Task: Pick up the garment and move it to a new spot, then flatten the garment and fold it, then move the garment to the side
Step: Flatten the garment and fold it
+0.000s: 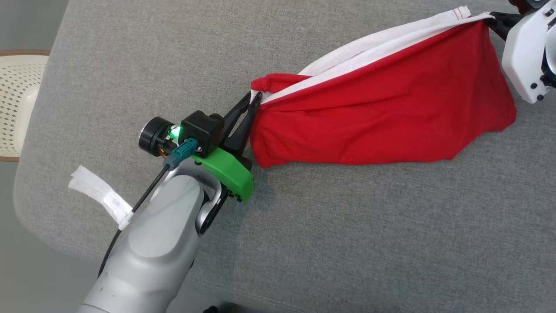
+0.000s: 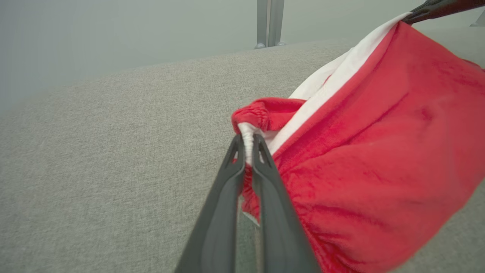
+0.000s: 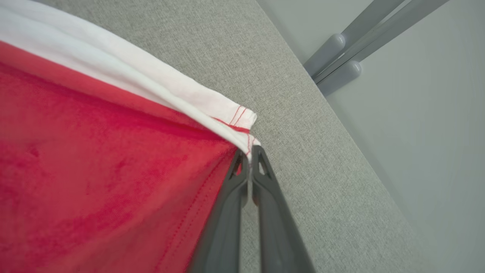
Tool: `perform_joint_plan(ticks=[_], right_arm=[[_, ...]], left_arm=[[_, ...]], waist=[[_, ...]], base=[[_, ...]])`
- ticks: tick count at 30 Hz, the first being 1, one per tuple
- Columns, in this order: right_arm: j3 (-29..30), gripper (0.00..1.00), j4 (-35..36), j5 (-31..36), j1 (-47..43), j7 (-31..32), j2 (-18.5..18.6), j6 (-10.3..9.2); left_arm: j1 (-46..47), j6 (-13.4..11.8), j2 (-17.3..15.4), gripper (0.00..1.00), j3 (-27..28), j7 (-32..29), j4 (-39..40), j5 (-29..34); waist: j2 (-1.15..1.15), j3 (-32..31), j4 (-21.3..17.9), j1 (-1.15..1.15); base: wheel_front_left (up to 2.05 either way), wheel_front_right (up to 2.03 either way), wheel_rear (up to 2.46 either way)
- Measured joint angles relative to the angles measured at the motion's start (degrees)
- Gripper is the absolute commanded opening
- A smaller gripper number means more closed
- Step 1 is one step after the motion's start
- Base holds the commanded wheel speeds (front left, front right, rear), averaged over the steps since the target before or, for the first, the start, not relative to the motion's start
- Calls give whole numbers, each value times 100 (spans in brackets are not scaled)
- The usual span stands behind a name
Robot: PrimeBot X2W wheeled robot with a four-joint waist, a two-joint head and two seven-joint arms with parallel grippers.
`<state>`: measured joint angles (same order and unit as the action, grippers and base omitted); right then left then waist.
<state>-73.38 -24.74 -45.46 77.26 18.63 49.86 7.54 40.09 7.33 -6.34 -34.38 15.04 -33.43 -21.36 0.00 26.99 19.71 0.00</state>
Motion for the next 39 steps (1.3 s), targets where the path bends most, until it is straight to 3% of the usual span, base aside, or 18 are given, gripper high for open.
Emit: perform_joint_plan(ticks=[10,11,12,13,29,39], right_arm=[[0,0,-260,101,305,-108,-79,0],[-1,25,-267,68,305,-108,-100,-1],[-2,100,-275,48,306,-145,-114,0],[-3,100,-315,31,312,-152,-127,-1],[2,100,-950,-241,-242,-934,-501,-1],[261,100,-1357,-1155,-970,-2575,-1058,-1]], left_arm=[[238,0,138,0,85,0,-15,35],[241,0,153,25,77,0,-16,34],[243,0,169,78,59,1,-40,31],[245,0,187,100,68,1,-67,18],[-37,4,32,100,555,1,-380,185],[-747,-77,-59,100,1428,1,130,89]], waist=[[0,275,85,0],[0,294,91,0],[0,306,99,0],[0,311,108,0],[0,-271,-131,0],[0,-1056,-536,0]], base=[[0,0,0],[0,0,0],[0,0,0],[0,0,0],[0,0,0],[0,0,0]])
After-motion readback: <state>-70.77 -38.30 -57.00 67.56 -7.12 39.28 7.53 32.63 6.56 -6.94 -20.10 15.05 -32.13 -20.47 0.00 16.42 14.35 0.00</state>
